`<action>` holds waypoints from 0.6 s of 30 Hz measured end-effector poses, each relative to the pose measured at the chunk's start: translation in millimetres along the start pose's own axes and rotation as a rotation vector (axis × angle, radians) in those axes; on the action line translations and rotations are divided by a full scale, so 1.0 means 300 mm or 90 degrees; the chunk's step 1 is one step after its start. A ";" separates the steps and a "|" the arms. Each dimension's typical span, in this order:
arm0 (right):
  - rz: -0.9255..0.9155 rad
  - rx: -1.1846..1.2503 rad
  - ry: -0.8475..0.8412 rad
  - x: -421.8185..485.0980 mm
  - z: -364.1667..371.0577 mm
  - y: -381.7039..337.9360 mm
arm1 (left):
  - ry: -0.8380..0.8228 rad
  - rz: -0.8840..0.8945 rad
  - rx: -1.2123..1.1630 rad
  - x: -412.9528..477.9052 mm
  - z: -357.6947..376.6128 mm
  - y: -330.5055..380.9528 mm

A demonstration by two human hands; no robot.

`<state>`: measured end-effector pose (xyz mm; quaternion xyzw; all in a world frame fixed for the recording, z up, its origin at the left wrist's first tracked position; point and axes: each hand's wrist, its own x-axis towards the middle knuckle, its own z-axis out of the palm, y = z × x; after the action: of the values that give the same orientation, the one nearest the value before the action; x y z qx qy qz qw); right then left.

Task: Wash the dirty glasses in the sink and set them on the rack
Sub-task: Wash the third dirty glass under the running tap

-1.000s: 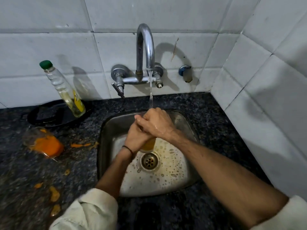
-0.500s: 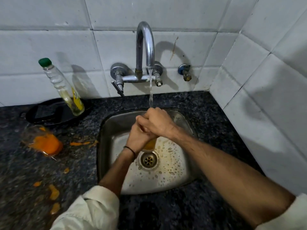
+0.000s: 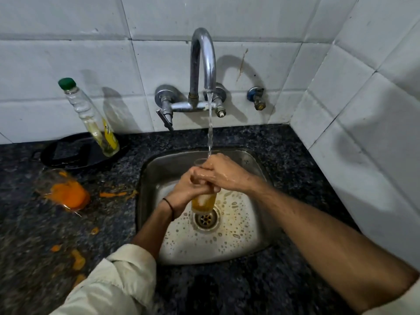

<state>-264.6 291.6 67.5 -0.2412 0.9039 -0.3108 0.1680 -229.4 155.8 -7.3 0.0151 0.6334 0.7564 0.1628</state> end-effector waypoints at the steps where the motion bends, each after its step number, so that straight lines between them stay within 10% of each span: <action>1: -0.001 0.039 -0.034 -0.006 -0.002 0.007 | -0.086 -0.013 -0.054 -0.014 -0.012 0.004; 3: 0.039 0.089 -0.008 0.004 0.022 0.005 | -0.105 -0.032 -0.070 -0.026 -0.005 0.010; 9: 0.228 0.008 0.239 0.045 0.173 -0.031 | 0.329 0.111 0.461 0.014 0.064 -0.011; 18: -0.133 -0.167 -0.065 -0.022 0.016 0.018 | -0.080 0.061 0.176 -0.008 -0.042 0.017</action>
<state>-258.7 296.5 61.4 -0.3693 0.8969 -0.1930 0.1478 -231.2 142.5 -4.5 0.1151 0.7186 0.6664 0.1622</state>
